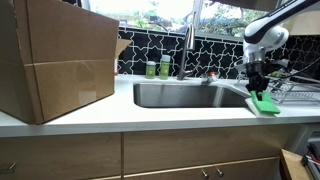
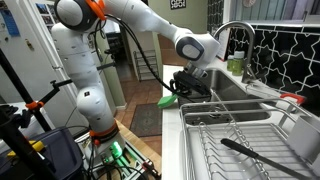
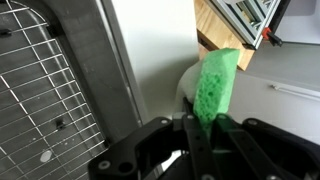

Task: Pick up the green and white sponge together and put them on the kitchen counter in front of the sink

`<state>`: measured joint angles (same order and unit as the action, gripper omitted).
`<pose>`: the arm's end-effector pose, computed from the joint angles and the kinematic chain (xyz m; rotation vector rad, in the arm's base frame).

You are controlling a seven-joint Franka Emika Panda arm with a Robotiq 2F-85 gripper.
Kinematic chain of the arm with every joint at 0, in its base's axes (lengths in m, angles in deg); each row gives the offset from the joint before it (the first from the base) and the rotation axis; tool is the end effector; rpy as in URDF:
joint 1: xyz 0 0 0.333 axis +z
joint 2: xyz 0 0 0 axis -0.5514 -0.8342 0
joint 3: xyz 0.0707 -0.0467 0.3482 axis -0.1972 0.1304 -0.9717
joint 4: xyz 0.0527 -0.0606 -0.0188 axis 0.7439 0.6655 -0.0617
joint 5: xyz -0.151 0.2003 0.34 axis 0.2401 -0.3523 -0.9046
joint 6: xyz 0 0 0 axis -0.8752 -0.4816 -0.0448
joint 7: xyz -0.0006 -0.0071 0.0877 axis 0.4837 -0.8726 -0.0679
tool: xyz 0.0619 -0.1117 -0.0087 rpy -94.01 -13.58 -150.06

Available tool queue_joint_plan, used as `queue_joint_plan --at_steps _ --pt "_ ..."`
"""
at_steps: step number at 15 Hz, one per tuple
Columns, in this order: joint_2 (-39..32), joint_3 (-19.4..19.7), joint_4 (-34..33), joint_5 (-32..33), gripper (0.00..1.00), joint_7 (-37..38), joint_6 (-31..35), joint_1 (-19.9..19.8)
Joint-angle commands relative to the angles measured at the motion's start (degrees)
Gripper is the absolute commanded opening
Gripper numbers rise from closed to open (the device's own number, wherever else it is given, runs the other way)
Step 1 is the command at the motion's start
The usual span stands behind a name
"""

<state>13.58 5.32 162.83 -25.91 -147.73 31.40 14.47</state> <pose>0.3851 -0.2845 0.3701 -2.4684 -0.6757 0.1939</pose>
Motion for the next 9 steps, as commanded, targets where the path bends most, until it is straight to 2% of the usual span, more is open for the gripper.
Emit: queue_joint_plan --at_steps 1,7,8,9 --pt "-2.56 -0.02 -1.08 1.42 0.06 3.53 3.22 -0.73" --pt "-4.72 -0.46 -1.88 2.30 0.07 8.20 4.58 -0.94" --pt "-4.91 -0.53 -2.08 2.18 0.11 8.48 4.47 -0.97" --pt "-4.99 -0.58 -2.21 2.13 0.33 8.76 4.40 -0.99"
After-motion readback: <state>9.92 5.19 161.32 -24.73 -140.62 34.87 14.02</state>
